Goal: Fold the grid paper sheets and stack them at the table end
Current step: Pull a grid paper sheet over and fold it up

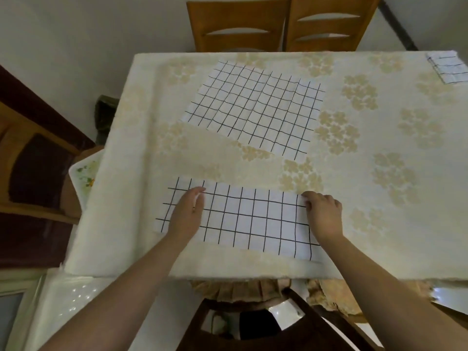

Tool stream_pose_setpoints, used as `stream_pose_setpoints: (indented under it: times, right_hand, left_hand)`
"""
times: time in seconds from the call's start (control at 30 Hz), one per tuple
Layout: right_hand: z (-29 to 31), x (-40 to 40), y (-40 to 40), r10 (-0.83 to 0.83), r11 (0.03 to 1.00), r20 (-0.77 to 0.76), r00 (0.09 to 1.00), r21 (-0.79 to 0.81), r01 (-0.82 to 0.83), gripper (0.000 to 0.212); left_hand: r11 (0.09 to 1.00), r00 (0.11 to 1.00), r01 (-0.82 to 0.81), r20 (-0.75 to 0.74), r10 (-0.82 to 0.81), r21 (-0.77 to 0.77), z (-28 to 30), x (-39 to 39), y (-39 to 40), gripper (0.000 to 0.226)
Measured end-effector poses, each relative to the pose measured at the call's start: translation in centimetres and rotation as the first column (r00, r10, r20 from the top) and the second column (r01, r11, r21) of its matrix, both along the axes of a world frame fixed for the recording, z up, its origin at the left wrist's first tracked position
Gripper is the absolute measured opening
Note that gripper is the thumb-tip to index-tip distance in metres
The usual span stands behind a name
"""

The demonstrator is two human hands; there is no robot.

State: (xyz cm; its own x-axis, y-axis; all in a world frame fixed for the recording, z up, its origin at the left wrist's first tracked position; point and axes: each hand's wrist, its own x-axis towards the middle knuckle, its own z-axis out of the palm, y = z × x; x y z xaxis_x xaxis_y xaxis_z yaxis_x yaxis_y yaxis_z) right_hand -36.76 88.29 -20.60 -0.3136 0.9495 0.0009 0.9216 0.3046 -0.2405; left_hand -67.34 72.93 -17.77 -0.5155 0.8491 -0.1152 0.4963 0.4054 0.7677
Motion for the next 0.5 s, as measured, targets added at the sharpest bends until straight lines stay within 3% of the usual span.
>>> stream_pose_setpoints:
  times: [0.03, 0.1, 0.17, 0.27, 0.33, 0.5]
  right_hand:
    - [-0.3, 0.1, -0.2, 0.005, 1.0, -0.021, 1.0, 0.019, -0.005, 0.035]
    - [-0.6, 0.0, -1.0, 0.021, 0.997, -0.07, 0.997, 0.08, -0.016, 0.043]
    - [-0.6, -1.0, -2.8, 0.106, 0.987, -0.063, 0.992, 0.125, -0.097, 0.05]
    - [-0.9, -3.8, -6.7, 0.296, 0.953, -0.036, 0.955, 0.08, -0.292, 0.053]
    - [-1.4, -5.6, -9.3, 0.364, 0.931, -0.054, 0.93, 0.033, -0.362, 0.053]
    - [-3.3, -7.3, -13.1, 0.321, 0.944, -0.026, 0.947, -0.069, -0.322, 0.054]
  left_hand:
    - [0.99, 0.984, 0.139, -0.113, -0.136, 0.015, -0.5, 0.9, -0.8, 0.035]
    - [0.913, 0.857, 0.397, -0.316, -0.406, -0.097, -2.0, 2.6, -2.2, 0.047]
    - [0.821, 0.722, 0.505, -0.392, -0.57, -0.265, -3.4, 4.3, -3.2, 0.054]
    - [0.765, 0.613, 0.514, -0.457, -0.644, -0.389, -5.4, 6.2, -4.3, 0.057]
    - [0.77, 0.591, 0.487, -0.494, -0.638, -0.412, -6.1, 6.5, -4.4, 0.057]
    - [0.782, 0.569, 0.496, -0.538, -0.621, -0.378, -6.2, 6.2, -4.3, 0.057]
